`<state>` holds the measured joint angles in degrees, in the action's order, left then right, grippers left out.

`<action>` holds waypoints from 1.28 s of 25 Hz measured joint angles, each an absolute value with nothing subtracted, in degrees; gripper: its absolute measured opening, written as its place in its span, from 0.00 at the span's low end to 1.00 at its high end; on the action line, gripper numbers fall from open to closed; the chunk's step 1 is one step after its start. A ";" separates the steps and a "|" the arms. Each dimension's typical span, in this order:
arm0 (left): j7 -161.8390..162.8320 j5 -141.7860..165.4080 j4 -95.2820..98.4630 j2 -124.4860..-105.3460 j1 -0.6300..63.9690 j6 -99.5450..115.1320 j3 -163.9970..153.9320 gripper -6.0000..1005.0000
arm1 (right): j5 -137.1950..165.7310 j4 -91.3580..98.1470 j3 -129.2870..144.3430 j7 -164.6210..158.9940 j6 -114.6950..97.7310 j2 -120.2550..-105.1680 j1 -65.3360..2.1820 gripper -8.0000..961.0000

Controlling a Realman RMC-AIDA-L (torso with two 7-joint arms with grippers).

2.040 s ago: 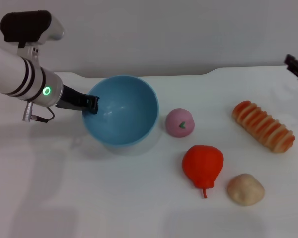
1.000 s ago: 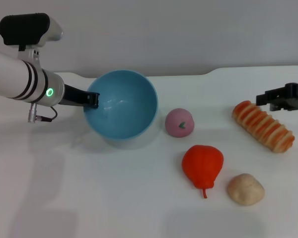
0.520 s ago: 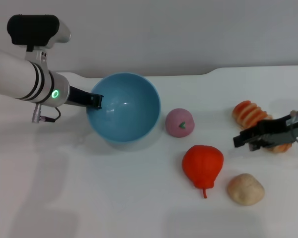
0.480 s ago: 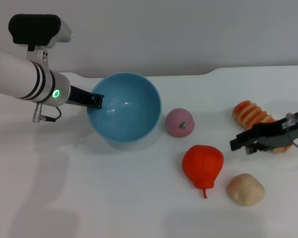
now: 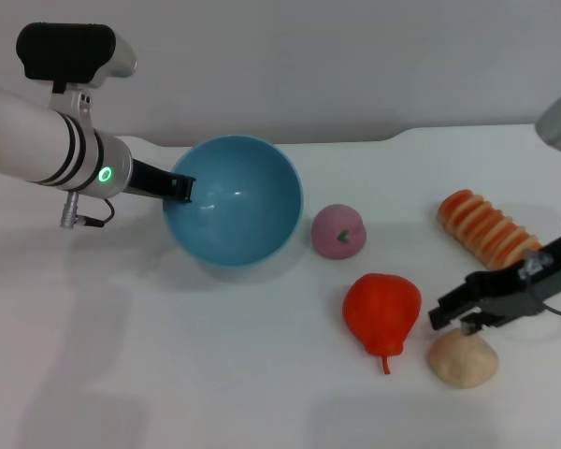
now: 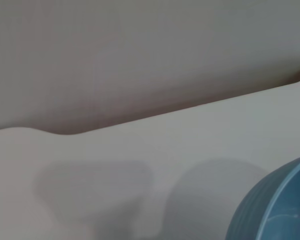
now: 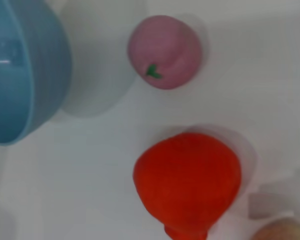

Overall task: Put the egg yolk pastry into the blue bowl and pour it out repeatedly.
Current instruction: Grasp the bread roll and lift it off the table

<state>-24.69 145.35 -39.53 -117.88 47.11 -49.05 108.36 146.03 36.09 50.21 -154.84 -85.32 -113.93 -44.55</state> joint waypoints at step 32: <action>-24.77 145.16 -40.16 -117.79 47.86 -49.81 107.48 0.00 | 150.39 29.78 51.14 -159.26 -82.70 -113.34 -43.42 0.44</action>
